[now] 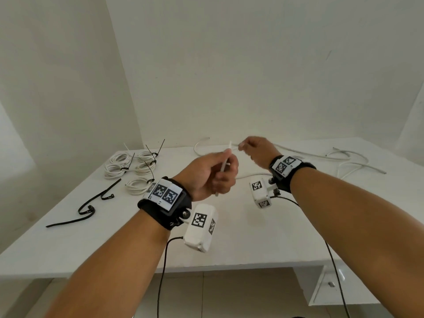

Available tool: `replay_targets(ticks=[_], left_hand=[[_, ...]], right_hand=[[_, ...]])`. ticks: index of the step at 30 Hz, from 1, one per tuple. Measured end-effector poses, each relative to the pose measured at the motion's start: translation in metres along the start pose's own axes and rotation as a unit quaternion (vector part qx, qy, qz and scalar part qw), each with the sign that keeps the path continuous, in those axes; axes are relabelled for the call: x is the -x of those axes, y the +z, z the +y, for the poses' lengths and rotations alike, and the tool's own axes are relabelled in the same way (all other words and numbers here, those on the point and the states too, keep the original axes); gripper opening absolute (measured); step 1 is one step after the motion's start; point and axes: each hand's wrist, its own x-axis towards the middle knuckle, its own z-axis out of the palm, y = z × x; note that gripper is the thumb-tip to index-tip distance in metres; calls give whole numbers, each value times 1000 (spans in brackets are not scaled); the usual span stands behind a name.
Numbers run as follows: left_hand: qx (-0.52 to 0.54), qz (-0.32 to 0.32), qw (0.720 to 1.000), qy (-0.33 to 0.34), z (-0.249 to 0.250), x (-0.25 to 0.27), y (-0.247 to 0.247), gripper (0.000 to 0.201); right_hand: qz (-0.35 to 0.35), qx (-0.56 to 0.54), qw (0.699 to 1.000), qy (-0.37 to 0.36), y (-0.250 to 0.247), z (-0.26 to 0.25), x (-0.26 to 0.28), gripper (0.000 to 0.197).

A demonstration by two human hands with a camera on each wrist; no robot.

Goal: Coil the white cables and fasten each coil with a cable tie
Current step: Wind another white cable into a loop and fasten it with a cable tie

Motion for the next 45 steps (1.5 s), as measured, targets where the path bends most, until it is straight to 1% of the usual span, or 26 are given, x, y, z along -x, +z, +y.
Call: replay_targets(ticks=[2,4,8,10,12,13,14,16,17,18,20,23,24,26,29,30,32,34,36,40,45], left_hand=[[33,37,996,73,8,-4,-1,26],[16,84,989,119,15,-9,-3,29],[-46,183,973,136,17,-20,-14,41],[-56,228,961,145,16,-25,-22,40],[-83,264,949,149,14,-28,-34,37],[-122,283,940,147,11,-29,-40,36],[-185,301,925,138,7,-28,-47,37],[-340,325,877,97,-3,-26,-60,39],[-394,329,855,71,-9,-25,-65,39],[-423,326,844,46,-15,-23,-69,39],[-452,310,836,2,-25,-19,-71,36],[-479,272,833,-56,-34,-18,-66,32],[-486,255,833,-66,-34,-17,-63,32],[-478,217,847,-81,-31,-13,-59,35],[-370,168,910,-86,-24,-7,-55,40],[-346,161,921,-82,-23,-7,-54,40],[-311,157,935,-70,-23,-5,-50,42],[-242,170,953,-63,-25,-4,-46,52],[-193,173,964,-57,-26,-3,-42,57],[-167,156,972,-47,-25,0,-34,52],[-107,153,982,-7,-17,1,-23,50]], right_hand=[[-52,80,995,-8,9,3,12,23],[-89,117,989,-19,19,1,23,25],[-172,171,969,-33,39,-9,40,30],[-204,180,962,-32,45,-12,49,31],[-221,180,958,-39,48,-14,58,31],[-228,180,956,-45,50,-16,61,31],[-233,178,955,-53,50,-18,65,31],[-233,170,955,-65,48,-25,70,30],[-232,168,955,-73,47,-28,71,29],[-235,168,954,-82,45,-31,72,28],[-245,173,949,-101,43,-39,74,24],[-254,185,940,-130,42,-48,75,18],[-257,186,938,-140,41,-51,74,16],[-262,180,936,-155,36,-58,71,14],[-227,163,945,-170,23,-65,63,18],[-210,152,950,-172,18,-68,60,16],[-184,124,960,-170,10,-74,54,13],[-167,98,967,-164,4,-78,49,13],[-152,78,973,-154,-1,-79,44,14],[-128,51,980,-146,-10,-75,39,12],[-100,-43,983,-146,-7,-67,36,16]])
